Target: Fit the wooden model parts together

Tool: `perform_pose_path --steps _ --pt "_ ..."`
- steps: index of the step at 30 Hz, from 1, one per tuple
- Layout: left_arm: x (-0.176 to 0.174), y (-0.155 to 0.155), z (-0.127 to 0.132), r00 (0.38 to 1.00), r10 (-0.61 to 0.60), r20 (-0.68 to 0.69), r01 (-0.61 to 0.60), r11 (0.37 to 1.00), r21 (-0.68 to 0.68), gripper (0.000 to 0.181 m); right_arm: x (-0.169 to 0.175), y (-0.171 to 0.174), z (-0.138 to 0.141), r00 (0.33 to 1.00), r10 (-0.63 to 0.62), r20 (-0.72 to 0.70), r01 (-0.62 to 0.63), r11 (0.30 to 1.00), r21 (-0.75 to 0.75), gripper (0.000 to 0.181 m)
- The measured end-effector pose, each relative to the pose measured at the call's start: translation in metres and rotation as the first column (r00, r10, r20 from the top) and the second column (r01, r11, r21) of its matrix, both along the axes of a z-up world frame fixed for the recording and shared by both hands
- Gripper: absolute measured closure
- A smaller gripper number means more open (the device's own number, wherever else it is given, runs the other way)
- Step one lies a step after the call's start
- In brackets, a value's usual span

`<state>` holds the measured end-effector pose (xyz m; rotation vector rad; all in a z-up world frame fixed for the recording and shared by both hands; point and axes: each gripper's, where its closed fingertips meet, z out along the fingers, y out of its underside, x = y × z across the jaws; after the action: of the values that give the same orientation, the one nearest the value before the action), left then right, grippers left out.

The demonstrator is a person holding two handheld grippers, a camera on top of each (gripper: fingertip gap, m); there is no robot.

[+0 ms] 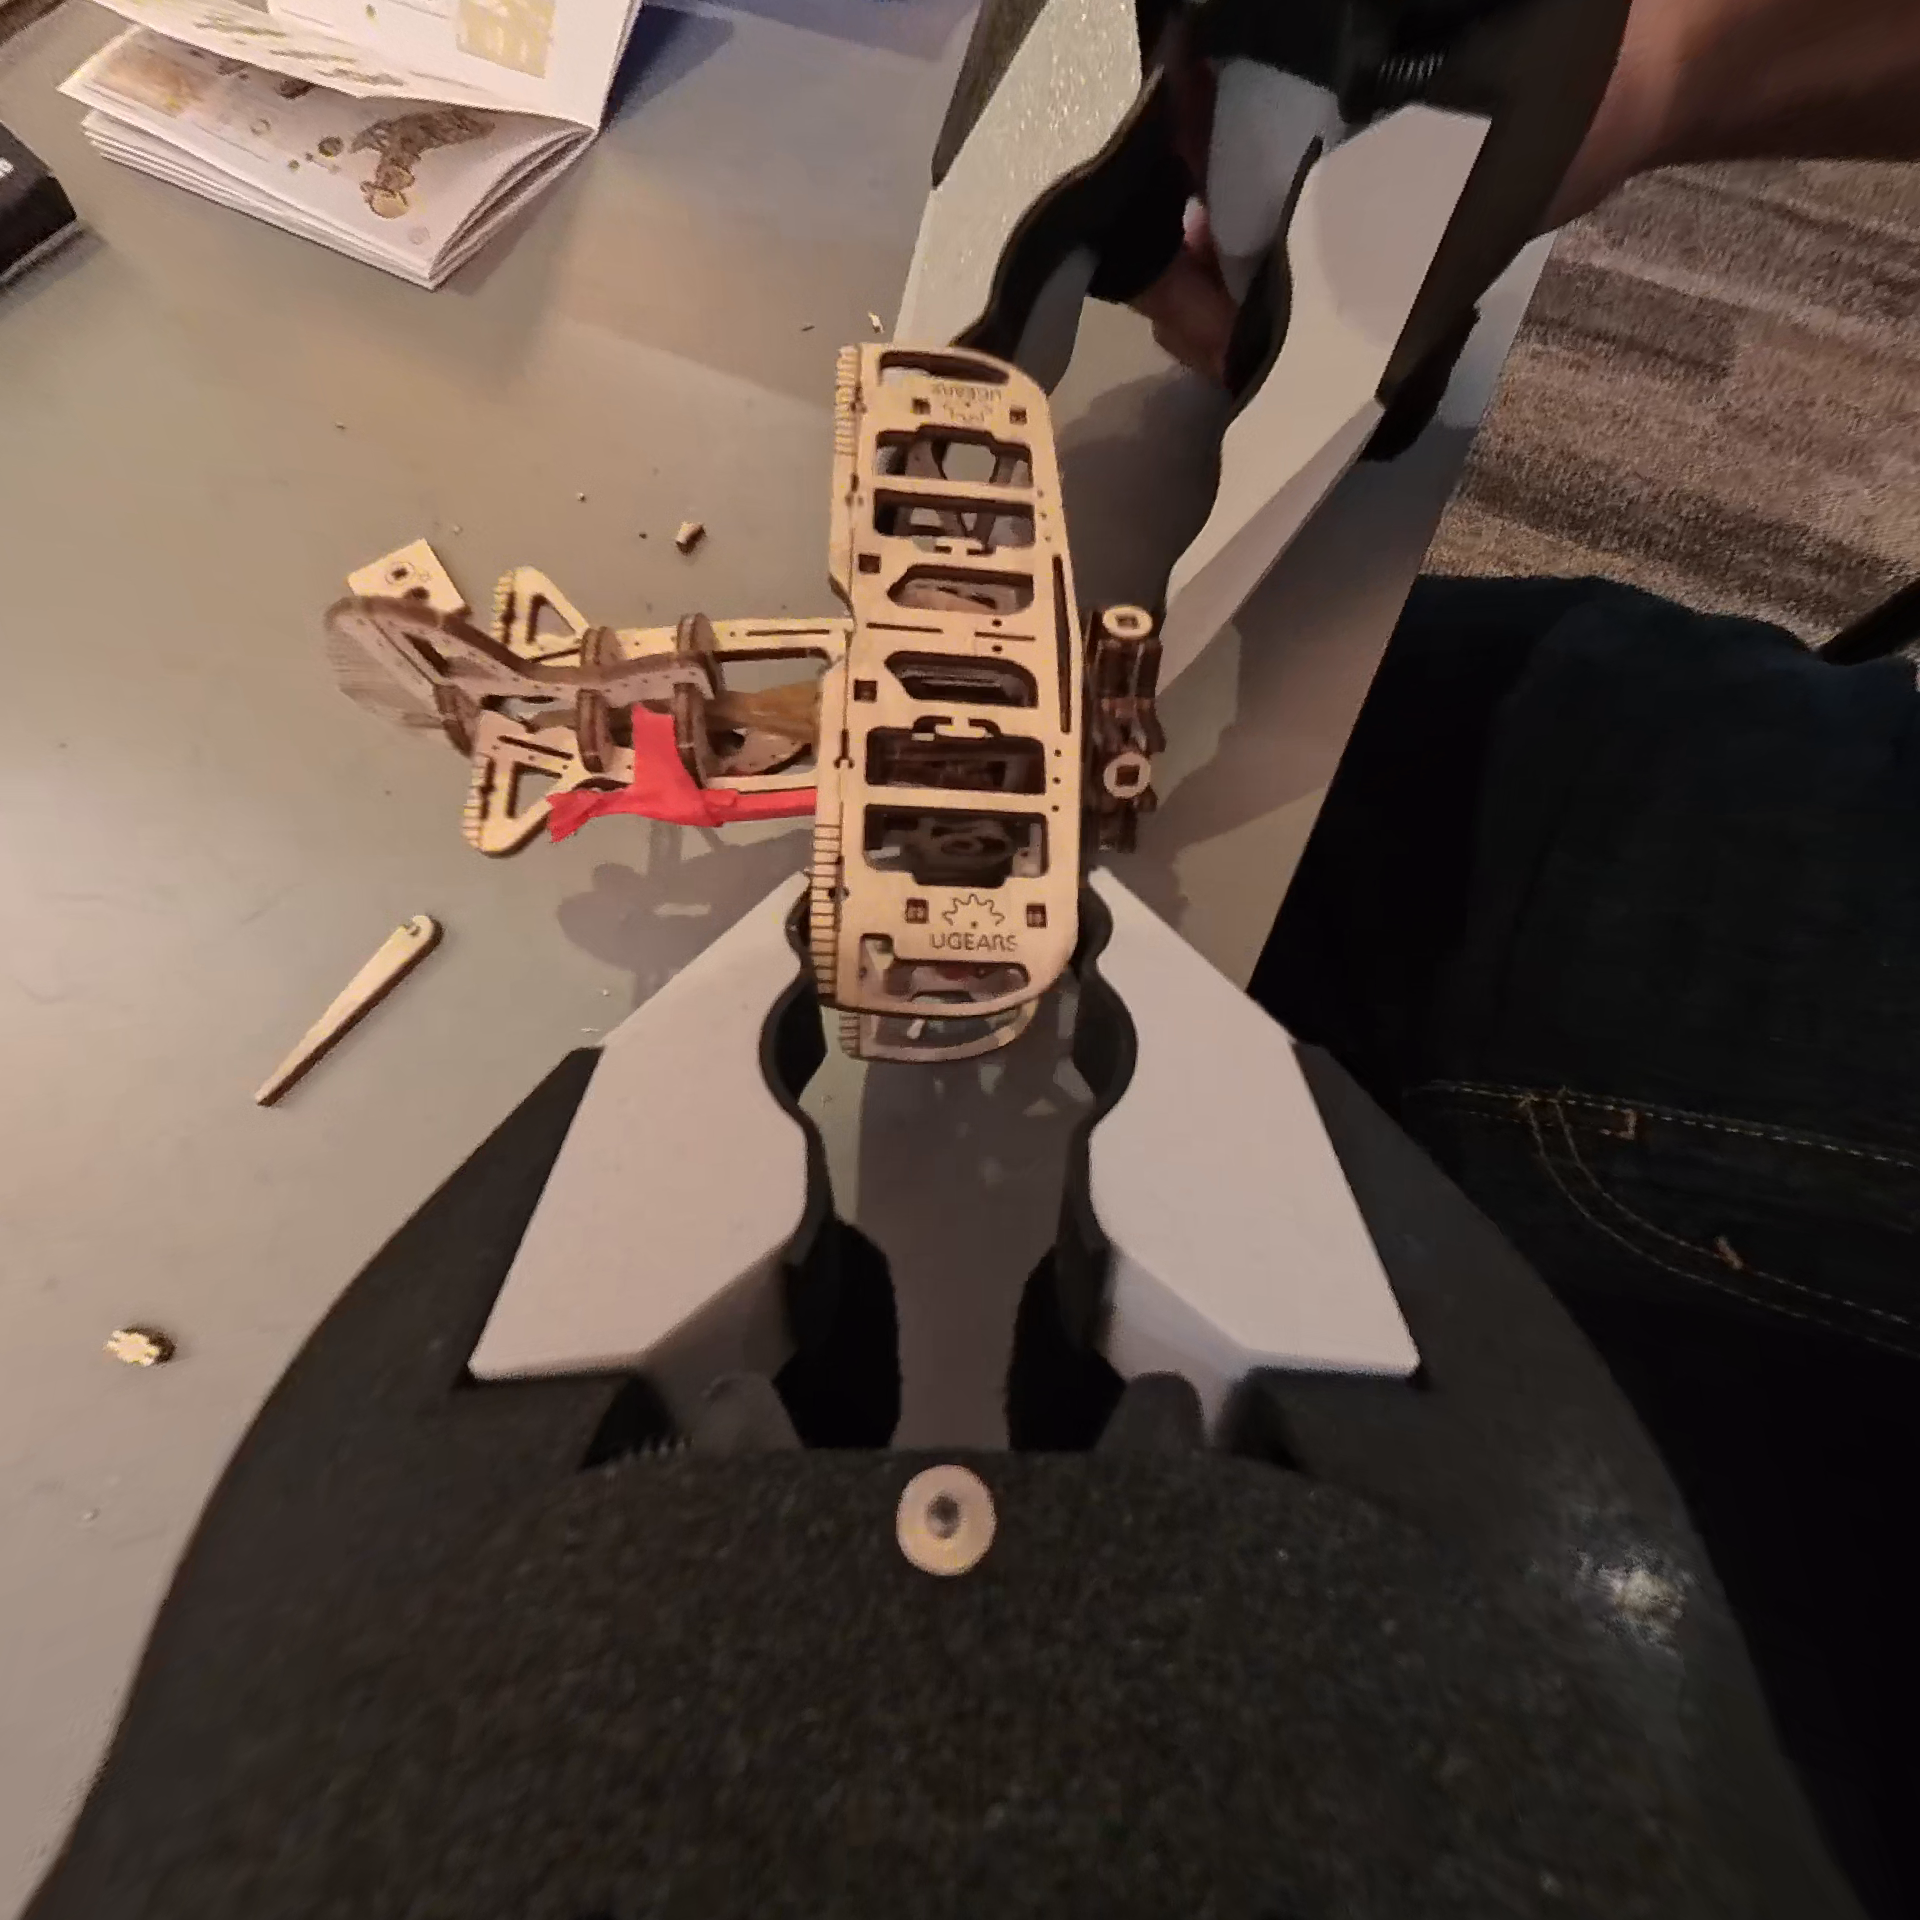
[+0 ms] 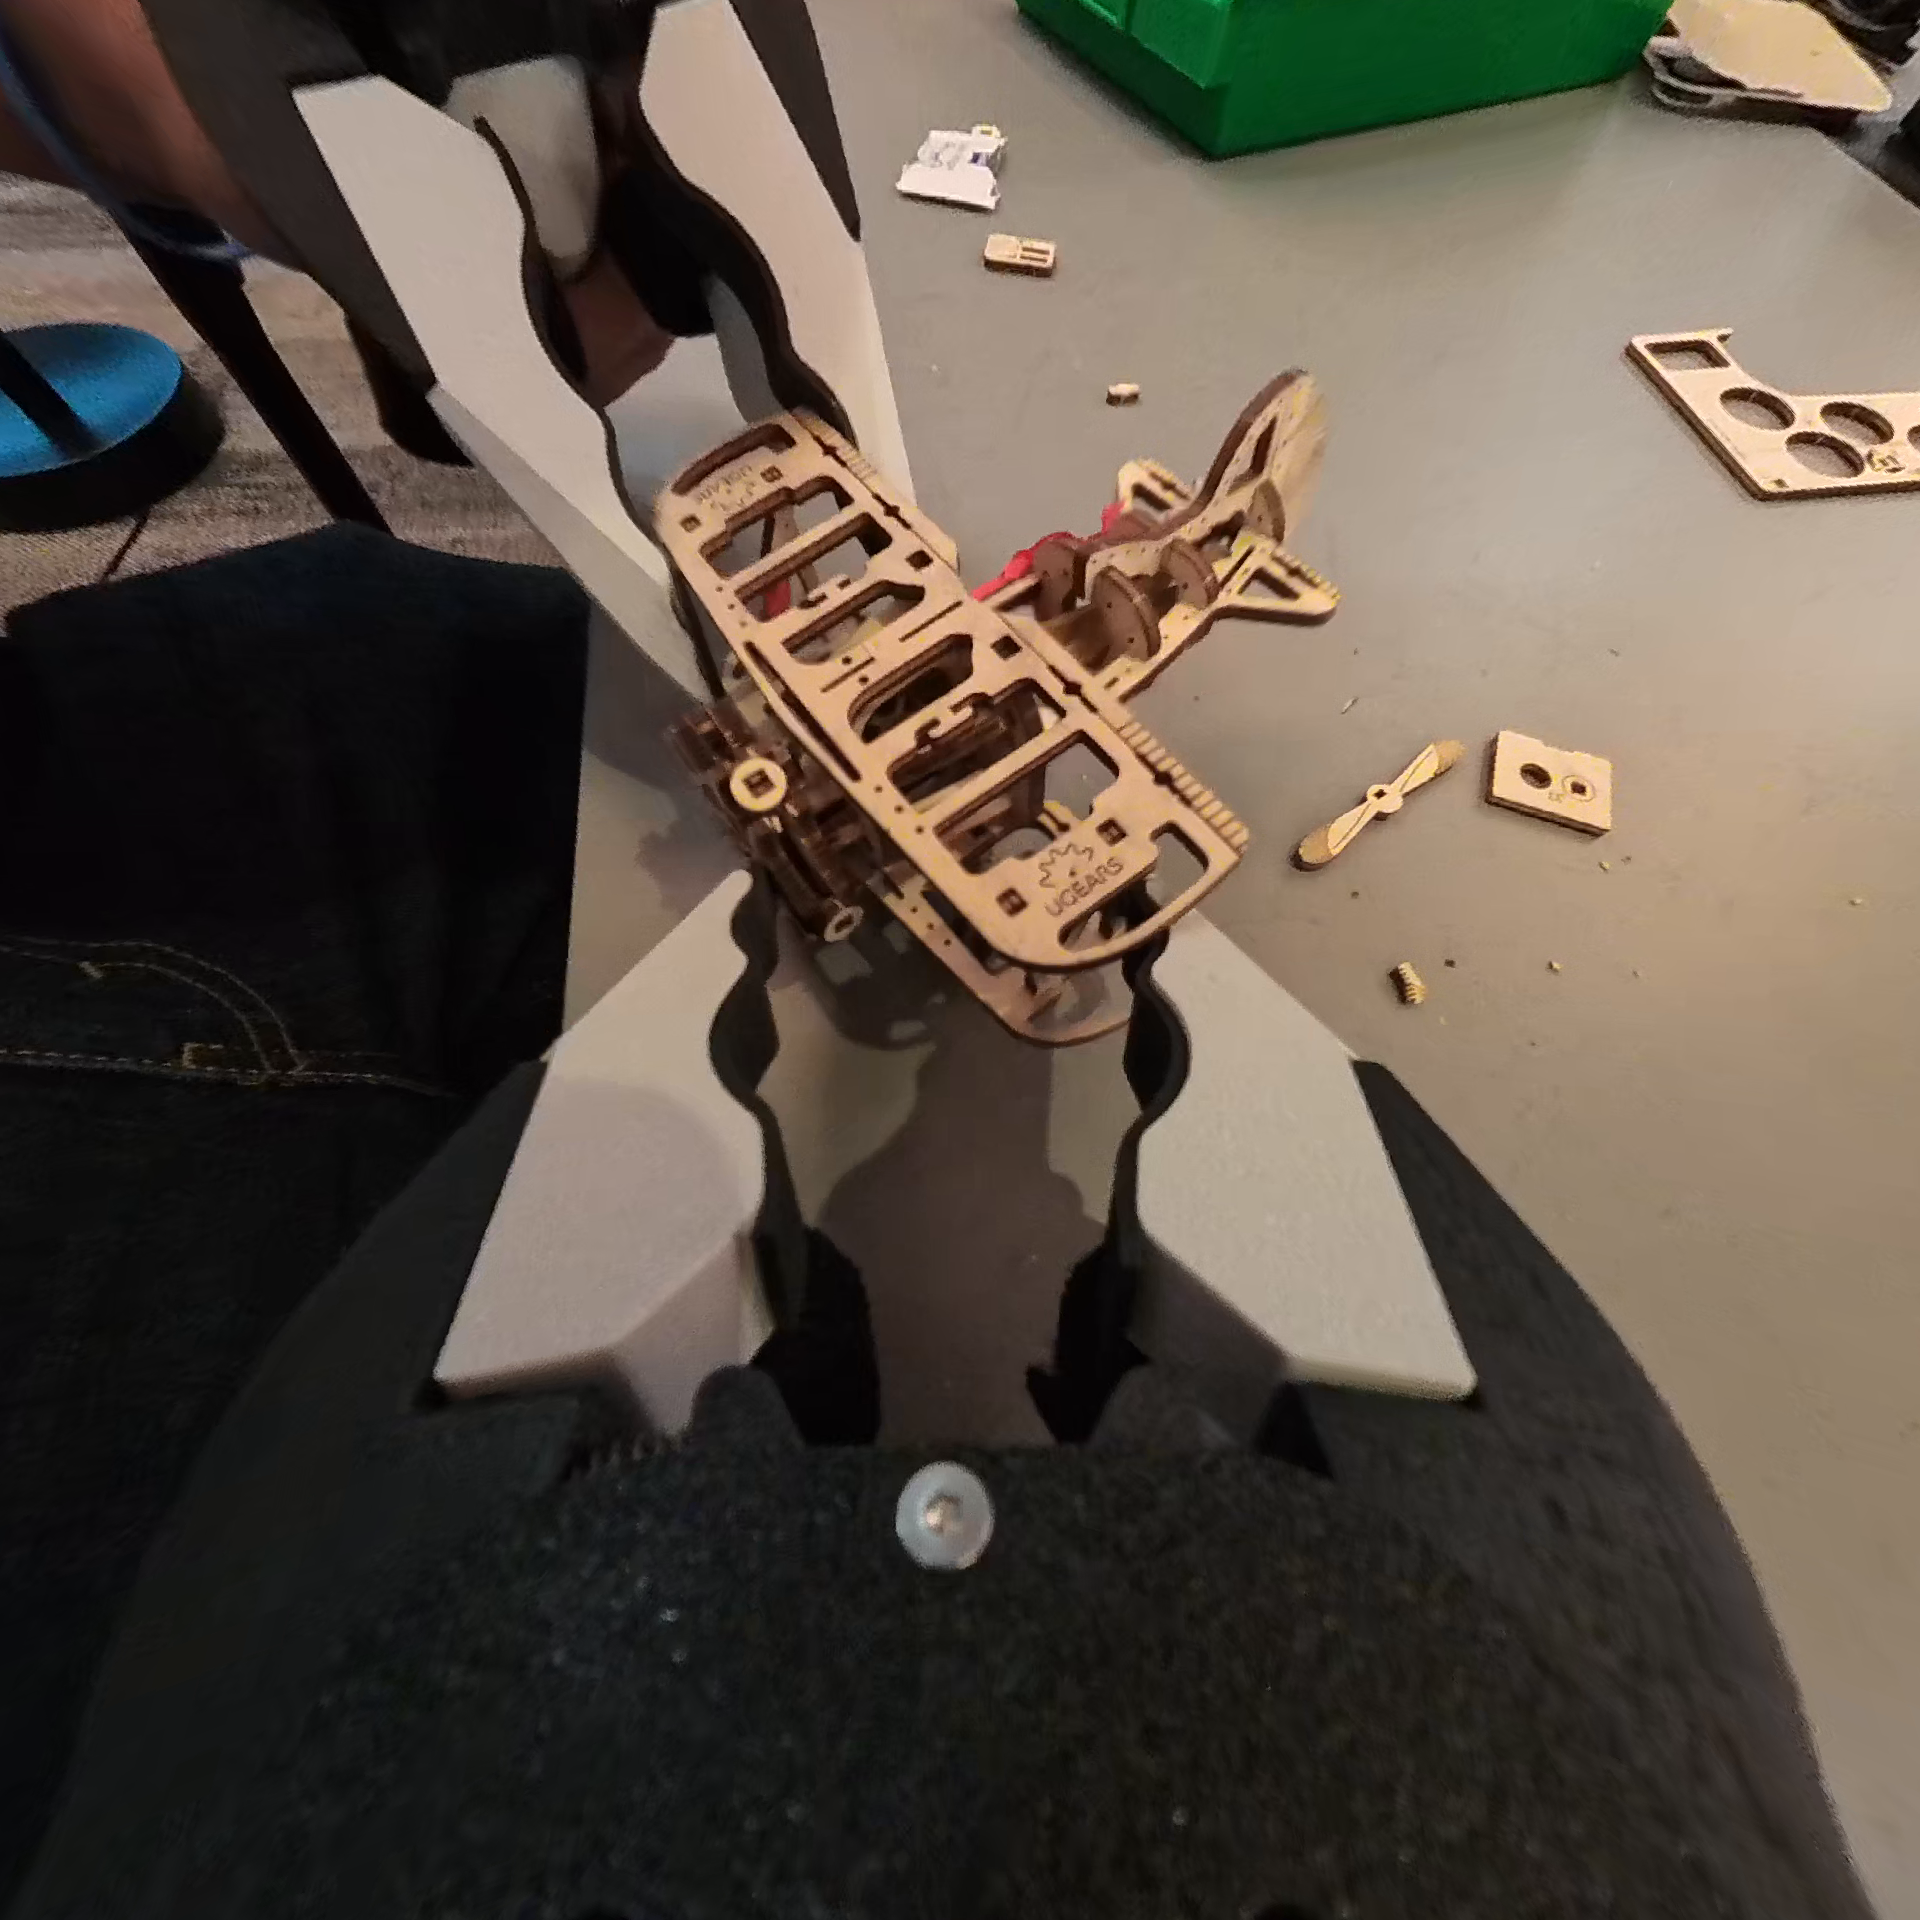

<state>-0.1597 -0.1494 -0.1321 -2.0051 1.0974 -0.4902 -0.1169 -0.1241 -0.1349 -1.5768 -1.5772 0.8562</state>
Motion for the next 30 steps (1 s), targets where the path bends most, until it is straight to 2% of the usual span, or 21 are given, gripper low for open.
perform_pose_path --steps 3,6,8,11,14,20,22,24,30 --pt "0.003 -0.001 0.001 1.0 -0.008 0.026 0.008 1.0 0.0 0.133 0.0 0.001 -0.001 1.0 -0.009 0.011 0.009 1.0 0.006 0.115" --pt "0.007 0.0 0.0 1.0 0.006 0.029 -0.006 1.0 0.011 0.114 0.001 0.003 -0.001 1.0 -0.027 -0.006 0.027 0.999 -0.034 0.115" --pt "0.009 0.004 -0.002 0.999 0.032 0.013 -0.033 0.999 0.029 0.103 0.002 0.004 0.0 0.999 -0.041 0.002 0.041 0.998 -0.043 0.115" --pt "0.011 0.01 -0.004 0.994 0.111 -0.008 -0.11 0.993 0.032 0.096 0.003 0.005 0.001 0.998 -0.057 0.007 0.058 0.998 -0.029 0.115" --pt "0.017 0.012 -0.002 0.986 0.163 0.041 -0.162 0.987 -0.009 0.084 0.004 0.006 0.0 0.997 -0.073 0.01 0.073 0.997 -0.026 0.114" --pt "0.024 0.013 0.013 0.937 0.25 0.243 -0.217 0.963 -0.158 0.092 0.007 0.008 -0.002 0.996 -0.083 0.03 0.083 0.996 0.022 0.114" --pt "0.02 0.018 0.012 0.92 0.307 0.244 -0.268 0.947 -0.178 0.099 0.005 0.007 0.0 0.996 -0.085 0.02 0.085 0.996 0.014 0.115" --pt "0.018 0.023 0.01 0.915 0.332 0.229 -0.296 0.939 -0.178 0.098 0.004 0.007 0.002 0.995 -0.096 0.018 0.095 0.995 0.007 0.114" --pt "0.019 0.021 0.008 0.942 0.282 0.183 -0.266 0.958 -0.108 0.107 0.007 0.009 -0.001 0.995 -0.098 0.021 0.099 0.995 -0.002 0.114"
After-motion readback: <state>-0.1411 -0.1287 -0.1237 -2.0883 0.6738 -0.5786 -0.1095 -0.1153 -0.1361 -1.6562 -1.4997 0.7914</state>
